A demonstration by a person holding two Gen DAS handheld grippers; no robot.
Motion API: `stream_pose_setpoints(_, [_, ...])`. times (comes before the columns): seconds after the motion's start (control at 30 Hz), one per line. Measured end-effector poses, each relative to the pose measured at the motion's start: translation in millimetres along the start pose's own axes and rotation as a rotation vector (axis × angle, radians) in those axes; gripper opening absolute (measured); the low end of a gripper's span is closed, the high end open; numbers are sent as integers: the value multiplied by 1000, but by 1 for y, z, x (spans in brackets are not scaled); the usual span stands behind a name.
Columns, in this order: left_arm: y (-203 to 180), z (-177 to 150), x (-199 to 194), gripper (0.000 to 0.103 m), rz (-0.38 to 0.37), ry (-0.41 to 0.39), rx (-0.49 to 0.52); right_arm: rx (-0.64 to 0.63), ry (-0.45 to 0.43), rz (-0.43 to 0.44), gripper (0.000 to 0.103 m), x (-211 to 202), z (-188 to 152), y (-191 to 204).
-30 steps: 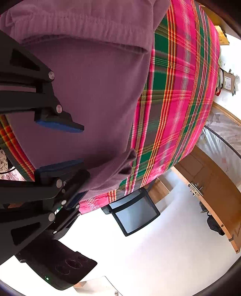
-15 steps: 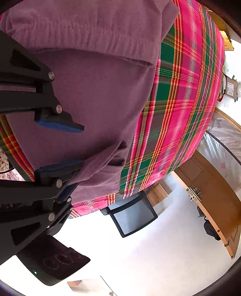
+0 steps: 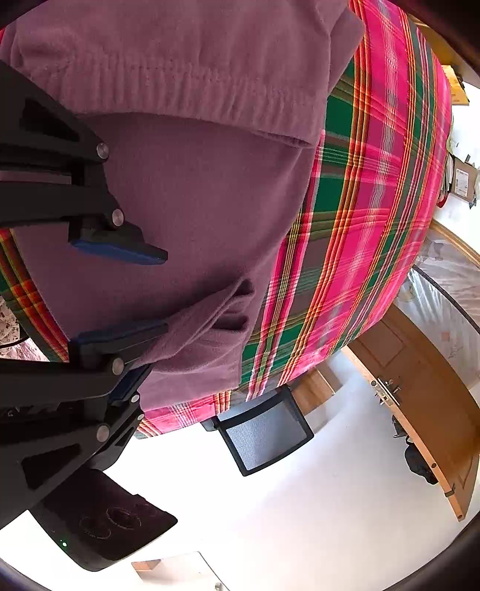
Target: Fold clothes
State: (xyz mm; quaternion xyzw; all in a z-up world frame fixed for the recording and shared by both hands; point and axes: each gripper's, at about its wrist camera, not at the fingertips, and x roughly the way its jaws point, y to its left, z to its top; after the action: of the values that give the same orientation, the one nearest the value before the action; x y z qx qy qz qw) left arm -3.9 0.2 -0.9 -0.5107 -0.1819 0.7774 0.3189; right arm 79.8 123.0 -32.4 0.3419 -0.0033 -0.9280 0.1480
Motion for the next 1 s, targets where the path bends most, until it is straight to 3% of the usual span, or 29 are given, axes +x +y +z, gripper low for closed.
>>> stream_pose_setpoints(0.47, [1,2,-7,31,7,-25,-14,11,34,31,16,13,-6,4])
stream_pose_setpoints(0.67, [2,6,-15,31,8,-55,-38,-1,42,143,20,-2,-7,5])
stream_pose_setpoints(0.83, [3,10,-16,31,12,-66,-57,38,-52,101,20,-31,-2,-21])
stream_pose_setpoints(0.93, [1,11,-12,31,9,-56,-64,91,-58,-33,20,-32,-3,-43])
stream_pose_setpoints(1.0, [0,10,-9,31,13,-50,-64,122,-39,-59,21,-25,-5,-52])
